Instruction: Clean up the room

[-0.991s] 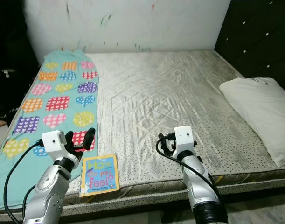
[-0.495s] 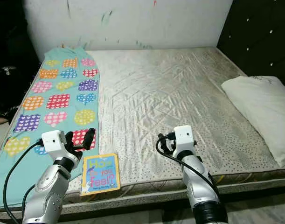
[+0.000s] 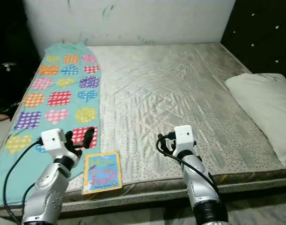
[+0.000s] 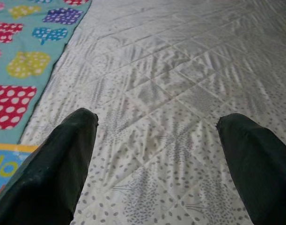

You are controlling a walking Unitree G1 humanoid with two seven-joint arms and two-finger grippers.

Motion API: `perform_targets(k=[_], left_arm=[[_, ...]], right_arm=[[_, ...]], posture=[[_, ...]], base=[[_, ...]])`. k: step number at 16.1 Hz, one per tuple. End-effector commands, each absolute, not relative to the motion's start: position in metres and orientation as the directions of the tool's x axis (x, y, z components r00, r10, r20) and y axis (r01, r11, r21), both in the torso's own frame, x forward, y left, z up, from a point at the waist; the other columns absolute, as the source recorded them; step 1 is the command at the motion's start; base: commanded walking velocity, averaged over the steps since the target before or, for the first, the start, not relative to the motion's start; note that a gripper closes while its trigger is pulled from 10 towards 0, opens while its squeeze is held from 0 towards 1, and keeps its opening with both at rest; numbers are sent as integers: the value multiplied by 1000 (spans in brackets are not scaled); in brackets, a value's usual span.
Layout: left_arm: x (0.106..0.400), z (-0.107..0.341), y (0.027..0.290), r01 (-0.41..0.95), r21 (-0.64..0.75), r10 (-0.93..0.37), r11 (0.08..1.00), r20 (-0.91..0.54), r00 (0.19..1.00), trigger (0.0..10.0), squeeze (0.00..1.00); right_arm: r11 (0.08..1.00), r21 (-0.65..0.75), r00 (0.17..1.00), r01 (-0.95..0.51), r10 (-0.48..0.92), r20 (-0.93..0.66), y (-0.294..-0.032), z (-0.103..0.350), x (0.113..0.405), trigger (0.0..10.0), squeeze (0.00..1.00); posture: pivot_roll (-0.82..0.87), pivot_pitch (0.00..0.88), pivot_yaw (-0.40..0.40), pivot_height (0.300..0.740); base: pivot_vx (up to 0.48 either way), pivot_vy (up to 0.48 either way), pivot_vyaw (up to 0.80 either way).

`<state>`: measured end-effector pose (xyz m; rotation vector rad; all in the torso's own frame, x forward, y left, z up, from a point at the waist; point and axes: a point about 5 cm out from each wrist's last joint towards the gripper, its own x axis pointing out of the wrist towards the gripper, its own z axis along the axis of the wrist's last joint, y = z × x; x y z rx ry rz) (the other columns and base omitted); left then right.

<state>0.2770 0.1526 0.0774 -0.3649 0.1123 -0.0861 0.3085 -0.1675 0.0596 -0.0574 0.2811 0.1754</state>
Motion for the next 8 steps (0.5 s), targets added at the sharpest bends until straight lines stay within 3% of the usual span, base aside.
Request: perform_targets(k=[1, 2, 8], left_arm=[[276, 78, 157, 53, -350, -94, 935, -101, 990, 10000, 0], [276, 78, 157, 52, -351, -93, 935, -102, 990, 10000, 0], [277, 77, 157, 44, -342, -86, 939, -108, 990, 10000, 0]], right_arm=[[982, -23, 948, -185, 172, -269, -166, 64, 311, 10000, 0], [982, -23, 947, -185, 172, -270, -166, 63, 311, 10000, 0], [980, -23, 944, -197, 183, -275, -165, 64, 311, 10000, 0]], posture=[[-55, 72, -14, 740], [-55, 71, -14, 740], [-55, 58, -11, 740]], base=[[0, 480, 0], [0, 480, 0], [0, 0, 0]])
